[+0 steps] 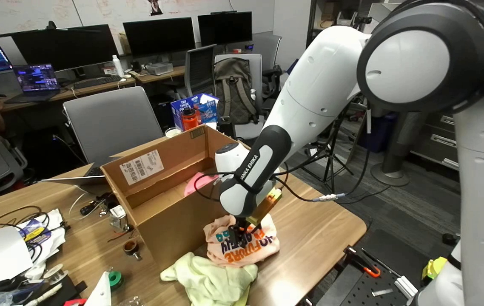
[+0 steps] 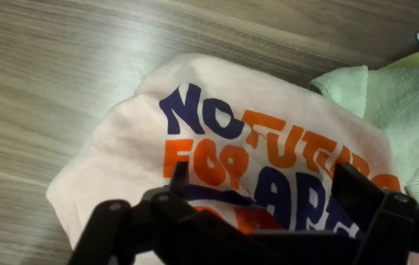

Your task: Put the peach and pink shirt and the green towel in the box respectively

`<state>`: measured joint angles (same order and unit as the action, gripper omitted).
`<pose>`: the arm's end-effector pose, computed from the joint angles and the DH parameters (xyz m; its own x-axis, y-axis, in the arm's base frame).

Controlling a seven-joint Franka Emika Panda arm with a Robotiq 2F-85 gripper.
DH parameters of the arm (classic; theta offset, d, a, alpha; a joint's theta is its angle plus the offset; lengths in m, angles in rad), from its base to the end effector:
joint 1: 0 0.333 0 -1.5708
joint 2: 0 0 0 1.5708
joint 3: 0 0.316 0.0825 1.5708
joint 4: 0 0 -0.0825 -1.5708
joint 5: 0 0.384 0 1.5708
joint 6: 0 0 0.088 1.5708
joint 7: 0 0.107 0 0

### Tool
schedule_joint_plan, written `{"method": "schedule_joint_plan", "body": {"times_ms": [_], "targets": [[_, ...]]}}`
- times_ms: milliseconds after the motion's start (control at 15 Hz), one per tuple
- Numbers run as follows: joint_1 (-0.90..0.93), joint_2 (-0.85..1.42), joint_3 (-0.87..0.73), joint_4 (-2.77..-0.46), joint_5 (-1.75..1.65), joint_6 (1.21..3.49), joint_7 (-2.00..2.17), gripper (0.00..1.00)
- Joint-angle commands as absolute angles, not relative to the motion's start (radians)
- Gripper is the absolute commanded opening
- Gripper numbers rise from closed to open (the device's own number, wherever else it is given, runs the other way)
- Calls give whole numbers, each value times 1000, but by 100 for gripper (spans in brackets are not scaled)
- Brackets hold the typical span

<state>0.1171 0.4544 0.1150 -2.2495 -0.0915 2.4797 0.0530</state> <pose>0.4982 0.1217 0.1456 0.9453 0.2429 -0.2176 0.2489 -0.9685 0.0003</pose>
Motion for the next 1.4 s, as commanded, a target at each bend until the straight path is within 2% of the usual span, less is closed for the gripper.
{"method": "schedule_joint_plan", "body": {"times_ms": [0,1000,1067,1133,1333], "targets": [[113,481,109,-2217,-73,2478,17,100],[55,559,113,-2182,-53,2472,-66,100],[53,556,114,-2183,-52,2472,-69,91],[53,552,114,-2184,-52,2473,-71,74],[55,542,114,-2184,-52,2476,-74,51]]}}
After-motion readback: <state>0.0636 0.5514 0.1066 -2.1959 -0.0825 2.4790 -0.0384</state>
